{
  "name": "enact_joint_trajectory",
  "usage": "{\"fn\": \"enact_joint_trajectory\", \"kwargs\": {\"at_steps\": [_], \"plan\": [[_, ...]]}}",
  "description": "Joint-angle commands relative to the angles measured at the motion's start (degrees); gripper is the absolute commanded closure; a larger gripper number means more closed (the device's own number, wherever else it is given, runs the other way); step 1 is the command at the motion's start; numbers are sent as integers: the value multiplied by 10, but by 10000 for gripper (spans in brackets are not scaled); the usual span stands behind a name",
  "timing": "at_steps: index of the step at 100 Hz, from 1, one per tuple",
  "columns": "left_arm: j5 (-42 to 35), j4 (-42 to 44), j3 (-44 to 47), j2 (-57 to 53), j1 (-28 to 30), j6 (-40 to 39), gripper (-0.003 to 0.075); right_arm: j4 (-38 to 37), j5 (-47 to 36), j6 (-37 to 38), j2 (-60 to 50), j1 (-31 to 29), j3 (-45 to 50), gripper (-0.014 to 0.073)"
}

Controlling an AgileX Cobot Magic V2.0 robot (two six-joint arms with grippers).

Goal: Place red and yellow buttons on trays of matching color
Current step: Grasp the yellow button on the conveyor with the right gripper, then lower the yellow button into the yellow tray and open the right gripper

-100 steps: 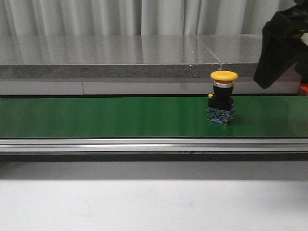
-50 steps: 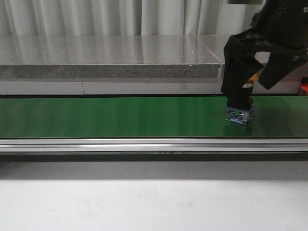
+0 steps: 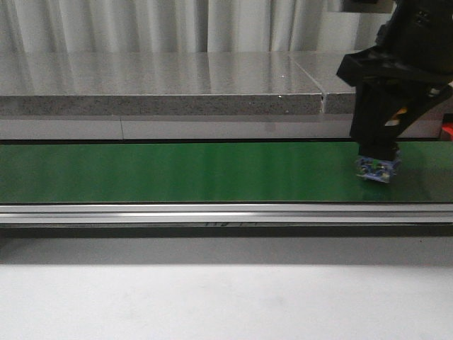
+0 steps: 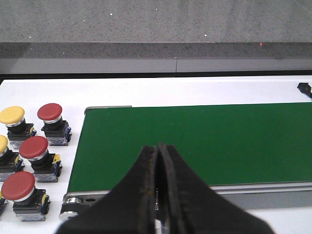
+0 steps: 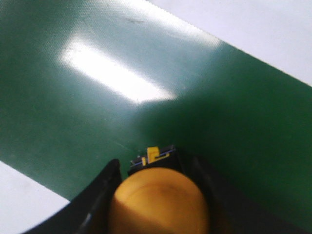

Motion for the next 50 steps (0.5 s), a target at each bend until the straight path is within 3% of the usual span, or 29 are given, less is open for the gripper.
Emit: {"fn": "enact_joint_trajectory", "kwargs": {"at_steps": [1, 21, 50], "plan": [[-46, -4, -15, 2, -5, -2, 739, -14, 3, 17, -50, -26, -18, 421], [-46, -4, -15, 2, -5, -2, 739, -26, 29, 48, -112, -129, -18, 421], [-46, -4, -15, 2, -5, -2, 739, -26, 38, 62, -136, -337, -15, 421]]}}
